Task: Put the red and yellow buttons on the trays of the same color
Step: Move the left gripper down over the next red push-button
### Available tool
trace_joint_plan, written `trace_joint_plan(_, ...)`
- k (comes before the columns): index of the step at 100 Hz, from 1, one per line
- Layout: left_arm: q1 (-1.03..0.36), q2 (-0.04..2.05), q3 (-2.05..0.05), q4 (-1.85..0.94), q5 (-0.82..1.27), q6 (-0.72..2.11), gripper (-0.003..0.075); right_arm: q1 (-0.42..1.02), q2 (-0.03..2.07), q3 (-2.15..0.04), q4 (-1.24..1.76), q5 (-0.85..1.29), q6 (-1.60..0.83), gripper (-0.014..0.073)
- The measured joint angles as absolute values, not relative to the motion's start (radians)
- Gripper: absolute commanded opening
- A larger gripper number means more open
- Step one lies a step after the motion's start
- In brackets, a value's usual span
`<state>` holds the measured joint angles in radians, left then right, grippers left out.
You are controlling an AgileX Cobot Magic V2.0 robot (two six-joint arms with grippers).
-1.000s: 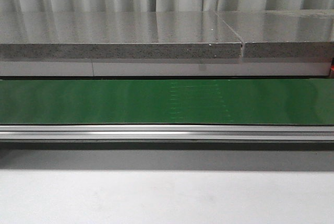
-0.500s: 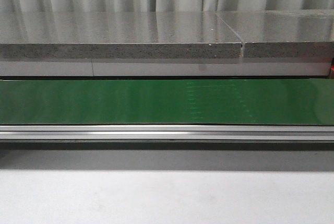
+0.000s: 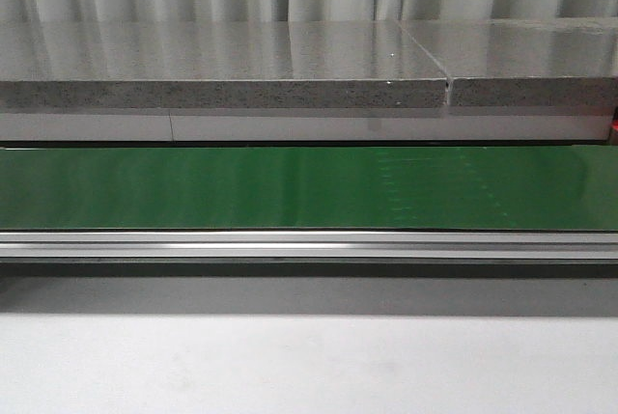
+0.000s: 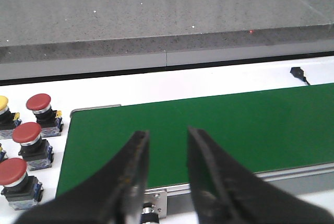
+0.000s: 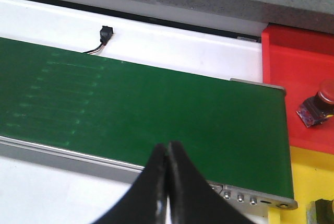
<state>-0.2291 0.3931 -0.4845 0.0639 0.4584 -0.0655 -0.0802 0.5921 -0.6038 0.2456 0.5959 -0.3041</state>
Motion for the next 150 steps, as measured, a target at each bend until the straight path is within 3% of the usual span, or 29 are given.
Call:
trace_joint_plan(8,-0.229,0.393,-0.483,0.064,0.465,-0.066,0.0617,-0.08,0.592,-0.604,0.246,0.596,-0.305,-0.0068)
trace_joint_plan(15,-0.229,0.393,-0.483,0.064,0.469,-0.066,0.0664,-0.08,0.592,-0.604,0.246,0.596,-0.305,-0.0068)
trace_joint_plan(37,-0.229,0.393,-0.483,0.066,0.47,-0.102,0.0662,-0.08,0.592,-0.604,0.246,0.596,-0.305,-0.0068)
trace_joint_plan(57,-0.161,0.488,-0.557,0.223,0.532,-0.423,0.0662,-0.08,0.592,-0.604,0.246,0.596,-0.305,-0.0068)
trace_joint_plan(73,-0.043,0.638,-0.641,0.343,0.553,-0.56,0.0662,-0.08,0.592,-0.604,0.246,0.596,-0.305,-0.0068)
trace_joint_plan(107,0.228,1.068,-0.775,0.306,0.571,-0.586,0.0662,-0.08,0.592,-0.604,0.246,0.596,-0.306,-0.0068)
trace_joint_plan(150,0.275,1.452,-0.895,0.265,0.556,-0.587,0.0662,-0.08,0.592,-0.604,0.246,0.596,-0.306,-0.0068)
